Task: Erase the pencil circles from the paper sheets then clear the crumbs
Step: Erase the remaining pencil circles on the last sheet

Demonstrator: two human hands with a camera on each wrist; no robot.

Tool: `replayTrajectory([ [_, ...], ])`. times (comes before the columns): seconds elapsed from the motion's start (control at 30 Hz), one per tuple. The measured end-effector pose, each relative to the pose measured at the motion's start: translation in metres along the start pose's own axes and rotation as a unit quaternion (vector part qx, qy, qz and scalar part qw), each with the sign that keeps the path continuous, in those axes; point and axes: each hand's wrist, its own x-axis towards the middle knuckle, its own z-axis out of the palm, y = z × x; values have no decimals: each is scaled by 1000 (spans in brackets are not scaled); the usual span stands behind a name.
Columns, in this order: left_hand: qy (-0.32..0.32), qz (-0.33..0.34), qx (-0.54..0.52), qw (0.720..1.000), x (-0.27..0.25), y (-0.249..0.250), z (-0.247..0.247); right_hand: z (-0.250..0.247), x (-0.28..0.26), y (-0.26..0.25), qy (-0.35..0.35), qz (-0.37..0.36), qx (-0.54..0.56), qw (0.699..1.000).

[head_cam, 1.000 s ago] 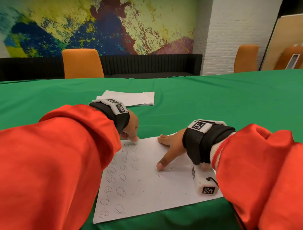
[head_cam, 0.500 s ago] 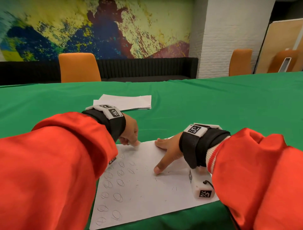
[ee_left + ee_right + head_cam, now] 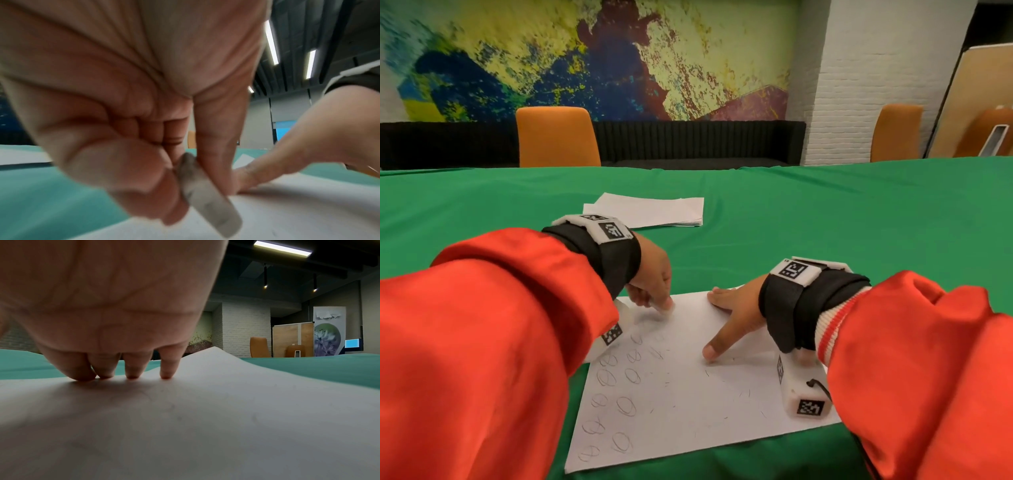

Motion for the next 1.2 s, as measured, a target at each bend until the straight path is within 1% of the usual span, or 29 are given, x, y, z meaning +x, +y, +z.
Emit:
replayTrajectory([
  [0.13, -4, -13, 56, 998, 0, 4, 6, 0, -2, -1, 0, 3, 3, 1000],
  [0.27, -13, -52, 75, 996, -4, -5, 3, 0, -4, 0, -1, 5, 12, 1000],
  [0.37, -11, -63, 91, 994, -4, -10, 0, -1, -4, 0, -3, 3, 15, 1000],
  [0.47, 15, -37, 96, 995, -8, -4, -2, 0, -3, 1, -3, 3, 20, 1000],
  [0.57, 27, 12, 47, 998, -9, 7, -2, 0, -1, 1, -4, 3, 18, 1000],
  [0.6, 23, 21, 49, 998, -8, 11, -1, 0, 0, 1, -5, 4, 18, 1000],
  [0.67, 15, 22, 87, 996, -6, 16, 3, 0, 0, 0, -7, 4, 17, 1000],
  [0.73, 7, 4, 122, 992, -3, 15, 4, -1, -1, -1, -6, 3, 14, 1000],
  [0.83, -10, -41, 160, 986, -2, 8, 1, -1, -1, -1, -7, 4, 11, 1000],
  [0.93, -6, -71, 205, 976, -4, 4, -2, 0, -1, -1, -5, 2, 7, 1000],
  [1.0, -3, -57, 176, 983, -7, 5, -3, 0, 0, 0, -4, 1, 9, 1000],
  [1.1, 19, -13, 84, 996, -7, 11, -2, 0, 1, 0, -4, 3, 9, 1000],
  [1.13, 22, -3, 75, 997, -5, 13, 0, 0, 1, 0, -4, 3, 9, 1000],
  [1.2, 15, -2, 95, 995, -2, 17, 6, 0, 0, -1, -4, 3, 8, 1000],
])
